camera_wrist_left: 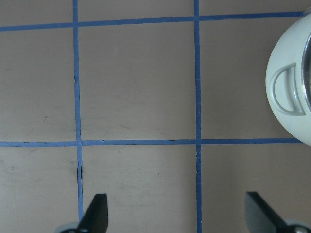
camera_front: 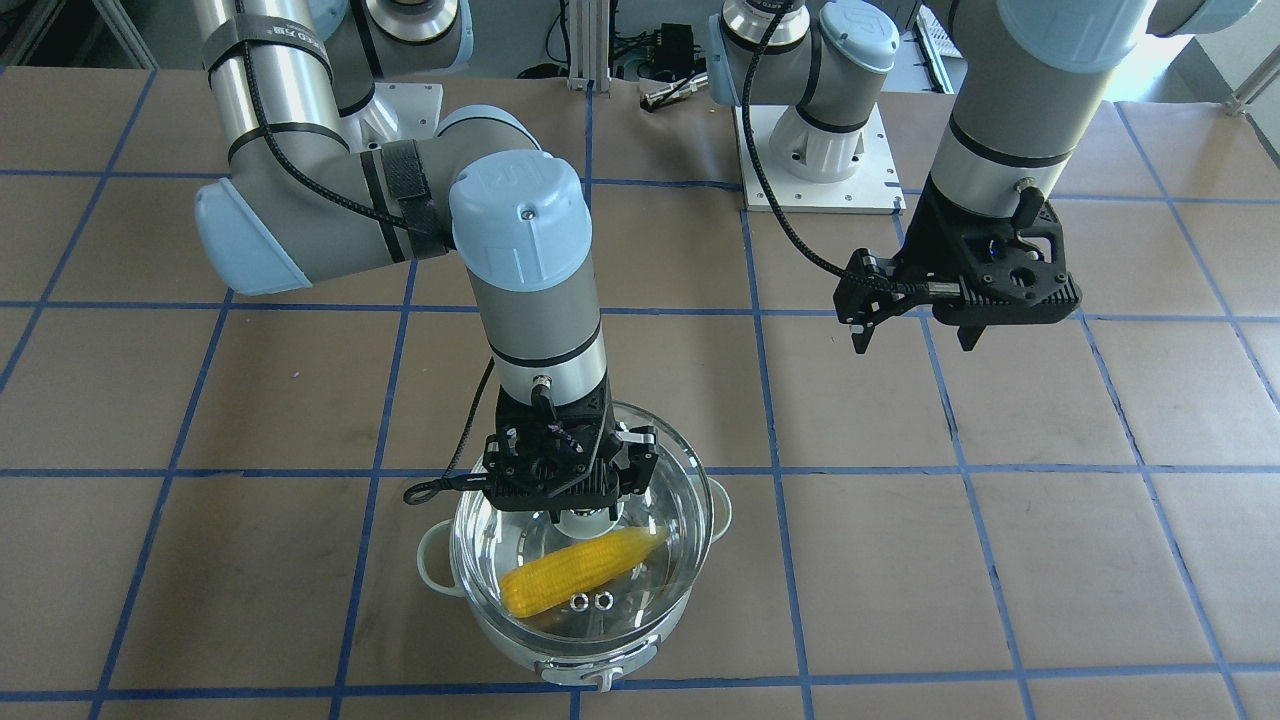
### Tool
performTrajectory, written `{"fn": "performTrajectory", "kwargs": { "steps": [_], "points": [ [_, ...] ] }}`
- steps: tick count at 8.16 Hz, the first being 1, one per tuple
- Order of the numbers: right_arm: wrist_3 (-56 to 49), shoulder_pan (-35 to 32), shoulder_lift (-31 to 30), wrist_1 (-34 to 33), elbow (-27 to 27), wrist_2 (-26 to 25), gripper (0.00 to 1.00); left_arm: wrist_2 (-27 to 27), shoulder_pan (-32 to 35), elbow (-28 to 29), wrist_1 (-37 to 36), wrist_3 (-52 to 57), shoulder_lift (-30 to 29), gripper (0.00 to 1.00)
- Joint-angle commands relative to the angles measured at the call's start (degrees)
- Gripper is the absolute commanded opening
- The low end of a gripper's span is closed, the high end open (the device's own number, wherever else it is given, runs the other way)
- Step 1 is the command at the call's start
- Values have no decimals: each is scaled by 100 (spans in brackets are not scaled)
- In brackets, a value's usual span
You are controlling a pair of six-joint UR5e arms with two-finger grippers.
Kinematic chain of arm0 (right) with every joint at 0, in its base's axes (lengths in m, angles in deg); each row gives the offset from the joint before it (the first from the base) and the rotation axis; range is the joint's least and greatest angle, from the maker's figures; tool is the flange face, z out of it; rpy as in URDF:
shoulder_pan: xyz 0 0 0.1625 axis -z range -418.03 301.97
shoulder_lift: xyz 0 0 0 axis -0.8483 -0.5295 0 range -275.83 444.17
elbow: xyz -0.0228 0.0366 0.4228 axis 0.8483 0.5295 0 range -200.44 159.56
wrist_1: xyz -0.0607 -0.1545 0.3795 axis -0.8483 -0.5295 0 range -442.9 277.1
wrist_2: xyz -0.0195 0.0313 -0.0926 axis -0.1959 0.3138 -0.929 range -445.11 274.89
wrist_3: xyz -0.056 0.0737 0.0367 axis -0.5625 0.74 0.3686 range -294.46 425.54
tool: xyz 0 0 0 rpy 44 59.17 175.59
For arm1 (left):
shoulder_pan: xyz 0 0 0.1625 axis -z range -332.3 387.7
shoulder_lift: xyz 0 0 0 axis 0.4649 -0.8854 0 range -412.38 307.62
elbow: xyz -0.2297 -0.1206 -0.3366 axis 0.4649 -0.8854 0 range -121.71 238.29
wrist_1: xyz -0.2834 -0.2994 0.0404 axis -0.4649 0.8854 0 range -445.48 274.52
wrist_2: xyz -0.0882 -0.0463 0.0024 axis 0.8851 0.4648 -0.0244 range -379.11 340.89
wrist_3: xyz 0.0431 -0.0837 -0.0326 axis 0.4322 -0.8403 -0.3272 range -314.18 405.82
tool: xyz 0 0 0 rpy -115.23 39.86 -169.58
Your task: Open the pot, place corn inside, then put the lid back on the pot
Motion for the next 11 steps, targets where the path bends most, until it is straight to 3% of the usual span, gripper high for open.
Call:
{"fn": "performTrajectory", "kwargs": {
  "steps": [1, 11],
  "points": [
    [-54, 12, 66, -3, -5, -21, 26, 6, 45, -27, 103, -2, 18, 100],
    [-36, 47, 93, -82, -23, -109, 26, -29, -34, -10, 437, 42, 88, 100]
  ]
}}
